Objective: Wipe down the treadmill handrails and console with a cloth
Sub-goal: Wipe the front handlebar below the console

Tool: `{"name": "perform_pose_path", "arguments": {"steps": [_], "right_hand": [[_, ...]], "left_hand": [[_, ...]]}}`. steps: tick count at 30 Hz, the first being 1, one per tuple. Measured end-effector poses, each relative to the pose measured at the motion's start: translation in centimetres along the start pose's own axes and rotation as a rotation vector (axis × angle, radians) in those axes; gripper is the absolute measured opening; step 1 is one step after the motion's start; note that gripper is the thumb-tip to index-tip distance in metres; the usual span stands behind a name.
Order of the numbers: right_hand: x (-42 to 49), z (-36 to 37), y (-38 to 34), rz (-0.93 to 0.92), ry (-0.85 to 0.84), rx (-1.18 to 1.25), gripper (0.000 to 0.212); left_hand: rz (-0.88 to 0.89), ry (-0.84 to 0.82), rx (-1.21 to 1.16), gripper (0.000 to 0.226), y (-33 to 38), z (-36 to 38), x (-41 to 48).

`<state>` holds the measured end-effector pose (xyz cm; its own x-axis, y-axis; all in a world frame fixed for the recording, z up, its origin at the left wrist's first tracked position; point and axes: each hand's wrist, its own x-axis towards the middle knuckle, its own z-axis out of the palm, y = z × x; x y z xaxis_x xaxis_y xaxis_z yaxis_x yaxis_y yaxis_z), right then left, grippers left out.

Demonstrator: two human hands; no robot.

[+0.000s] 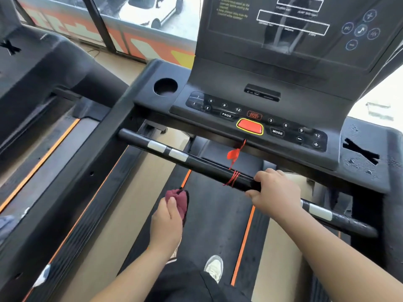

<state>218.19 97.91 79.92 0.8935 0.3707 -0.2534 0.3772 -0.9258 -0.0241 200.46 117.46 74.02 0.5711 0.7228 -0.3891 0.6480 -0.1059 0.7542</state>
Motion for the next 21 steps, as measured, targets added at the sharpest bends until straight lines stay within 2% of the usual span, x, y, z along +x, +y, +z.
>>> {"name": "perform_pose_path", "arguments": {"steps": [2, 4, 5, 7, 9, 10, 14, 17, 19, 21], "right_hand": [[0.0, -0.1, 0.0, -0.005, 0.0, 0.004, 0.034], [-0.1, -0.1, -0.1, -0.01, 0.0, 0.001, 0.033], [-0.1, -0.1, -0.1, -0.011, 0.002, 0.0, 0.033], [-0.2, -0.1, -0.2, -0.011, 0.003, -0.009, 0.032], [-0.2, -0.2, -0.2, -0.011, 0.004, -0.016, 0.031], [-0.2, -0.2, -0.2, -0.01, 0.004, -0.019, 0.03], [-0.2, -0.1, -0.4, -0.013, 0.012, -0.036, 0.03], [-0.2, -0.2, -0.4, -0.02, 0.013, -0.037, 0.031], [-0.3, -0.4, -0.3, -0.016, 0.004, -0.047, 0.032], [-0.4, -0.6, -0.4, -0.008, 0.0, -0.047, 0.033]], "left_hand": [[0.129, 0.056, -0.03, 0.028, 2.7, 0.0, -0.5], [0.427, 0.069, -0.047, 0.03, 5.8, 0.3, -0.9], [0.586, 0.075, 0.013, 0.035, 6.8, 1.0, -0.4], [0.785, -0.004, 0.367, 0.047, 7.8, 2.9, 1.8], [0.756, -0.153, 0.707, 0.055, 8.2, 4.5, 3.5], [0.738, -0.193, 0.766, 0.059, 8.1, 5.0, 3.9], [0.778, -0.186, 0.802, 0.065, 8.1, 5.1, 4.3], [0.835, -0.254, 0.905, 0.062, 9.2, 3.9, 6.5], [0.77, -0.251, 0.99, 0.058, 10.4, 2.4, 9.5], [0.66, -0.156, 1.078, 0.038, 11.2, 0.3, 12.5]]}}
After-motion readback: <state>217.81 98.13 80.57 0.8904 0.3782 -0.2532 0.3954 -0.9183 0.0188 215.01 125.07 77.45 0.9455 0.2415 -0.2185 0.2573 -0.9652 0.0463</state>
